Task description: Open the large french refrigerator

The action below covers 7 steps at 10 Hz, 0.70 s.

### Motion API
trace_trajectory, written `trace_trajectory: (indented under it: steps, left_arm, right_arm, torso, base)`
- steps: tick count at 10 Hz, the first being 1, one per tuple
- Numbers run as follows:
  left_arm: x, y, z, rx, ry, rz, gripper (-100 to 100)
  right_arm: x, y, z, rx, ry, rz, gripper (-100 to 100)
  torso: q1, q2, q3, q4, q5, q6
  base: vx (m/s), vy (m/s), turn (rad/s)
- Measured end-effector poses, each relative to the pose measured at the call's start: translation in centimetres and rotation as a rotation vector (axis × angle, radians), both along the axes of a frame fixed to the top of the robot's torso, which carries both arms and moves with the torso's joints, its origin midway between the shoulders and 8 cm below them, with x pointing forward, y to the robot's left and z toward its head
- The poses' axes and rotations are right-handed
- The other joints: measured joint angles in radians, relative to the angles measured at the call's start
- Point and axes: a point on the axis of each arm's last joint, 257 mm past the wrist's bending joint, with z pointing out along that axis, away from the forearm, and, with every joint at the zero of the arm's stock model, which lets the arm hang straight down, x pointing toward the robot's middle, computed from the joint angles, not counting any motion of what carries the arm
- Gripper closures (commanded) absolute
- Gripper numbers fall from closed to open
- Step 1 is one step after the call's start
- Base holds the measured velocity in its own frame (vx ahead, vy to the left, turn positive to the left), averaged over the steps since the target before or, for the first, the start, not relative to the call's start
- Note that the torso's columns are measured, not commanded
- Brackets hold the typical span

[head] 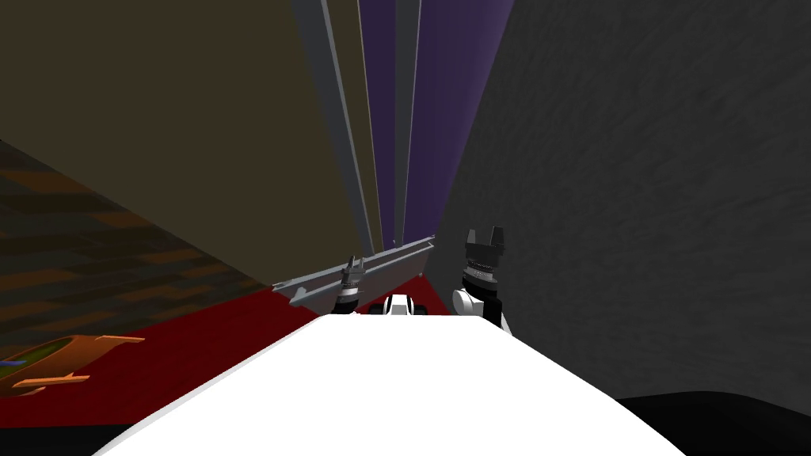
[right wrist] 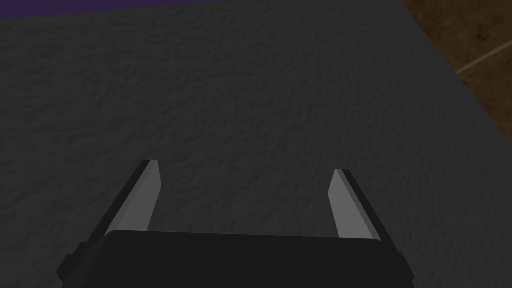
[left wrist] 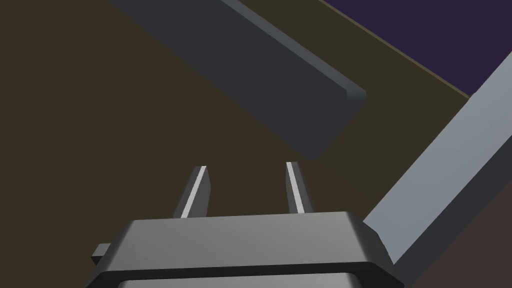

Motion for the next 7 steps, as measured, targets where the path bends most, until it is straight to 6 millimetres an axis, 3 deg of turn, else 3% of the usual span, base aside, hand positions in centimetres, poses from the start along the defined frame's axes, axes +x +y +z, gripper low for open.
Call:
trace_trajectory:
  steps: [3, 4, 7]
  left_arm:
    - [0.7, 0.3, 0.4, 0.001, 0.007, 0.003, -100]
    - [0.7, 0.5, 0.5, 0.002, 0.006, 0.006, 100]
    - [0.0, -0.4, -1.3, 0.0, 0.032, -0.006, 100]
  right_arm:
    - [0.0, 0.0, 0.0, 0.0, 0.0, 0.0, 0]
    - [0.0, 0.0, 0.0, 0.0, 0.0, 0.0, 0]
    - [0.0, 0.0, 0.0, 0.0, 0.0, 0.0, 0]
  torso:
    - [-0.004, -0.001, -0.001, 0.001, -0.001, 0.002]
    - [-0.004, 0.006, 0.003, 0.001, -0.002, -0.002]
    - [-0.001, 0.029, 0.015, 0.013, -0.005, -0.009]
  base:
    - [0.002, 0.015, 0.018]
    - [0.02, -0.012, -0.137]
    - [0.018, -0.02, -0.014]
